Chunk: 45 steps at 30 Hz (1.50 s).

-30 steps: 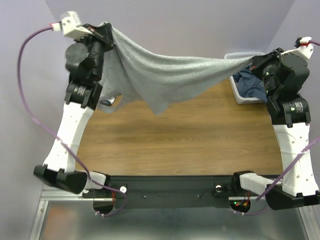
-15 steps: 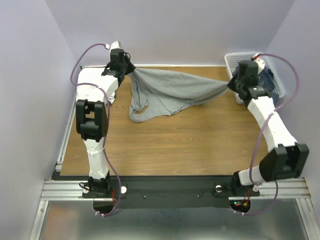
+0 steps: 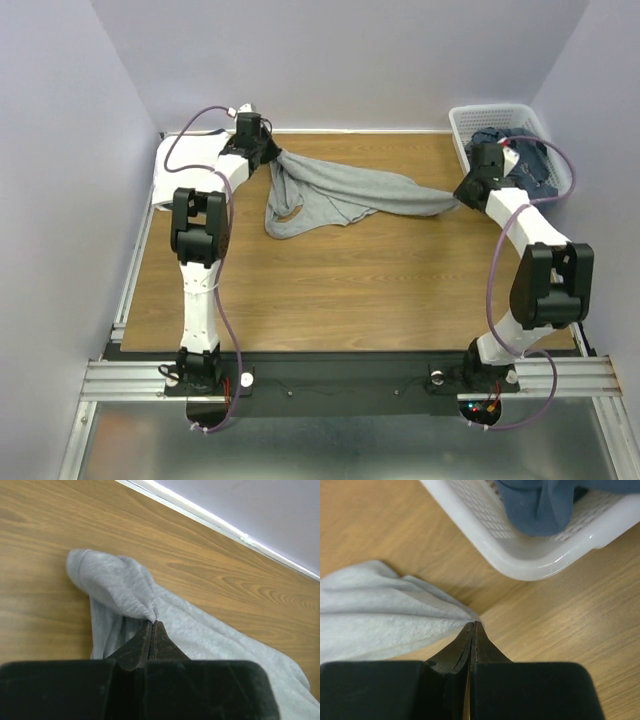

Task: Fold and stack the tank tops
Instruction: Flatten the tank top out

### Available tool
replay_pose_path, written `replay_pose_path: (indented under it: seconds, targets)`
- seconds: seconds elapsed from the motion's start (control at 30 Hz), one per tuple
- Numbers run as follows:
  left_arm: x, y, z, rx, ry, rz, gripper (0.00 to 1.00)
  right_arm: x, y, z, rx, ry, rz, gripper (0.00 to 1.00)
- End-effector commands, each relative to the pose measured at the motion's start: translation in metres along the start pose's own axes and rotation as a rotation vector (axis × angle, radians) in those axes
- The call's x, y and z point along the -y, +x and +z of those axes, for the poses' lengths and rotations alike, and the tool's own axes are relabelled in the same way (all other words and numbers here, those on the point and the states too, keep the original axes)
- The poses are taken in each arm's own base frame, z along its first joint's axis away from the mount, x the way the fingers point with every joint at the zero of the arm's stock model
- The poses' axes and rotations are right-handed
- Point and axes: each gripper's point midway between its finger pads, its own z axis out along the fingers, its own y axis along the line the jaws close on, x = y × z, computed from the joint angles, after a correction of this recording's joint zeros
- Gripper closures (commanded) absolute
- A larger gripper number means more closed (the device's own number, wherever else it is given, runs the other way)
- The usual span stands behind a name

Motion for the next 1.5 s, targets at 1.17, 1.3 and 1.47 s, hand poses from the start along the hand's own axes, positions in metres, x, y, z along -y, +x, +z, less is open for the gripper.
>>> replay_pose_path:
  seconds: [1.17, 1.3, 1.47]
  targets:
    - [0.020, -0.019, -0.035, 0.044, 0.087, 0.001, 1.00, 0.000, 0.022, 0.003, -0.009, -0.054, 0.036, 1.00]
    - [0.029, -0.035, -0.048, 0.097, 0.087, 0.034, 0.70, -0.002, 0.026, 0.012, -0.021, -0.053, 0.033, 1.00]
    - [0.030, -0.064, -0.103, 0.229, -0.029, 0.062, 0.48, 0.002, 0.026, 0.004, -0.009, -0.063, 0.023, 1.00]
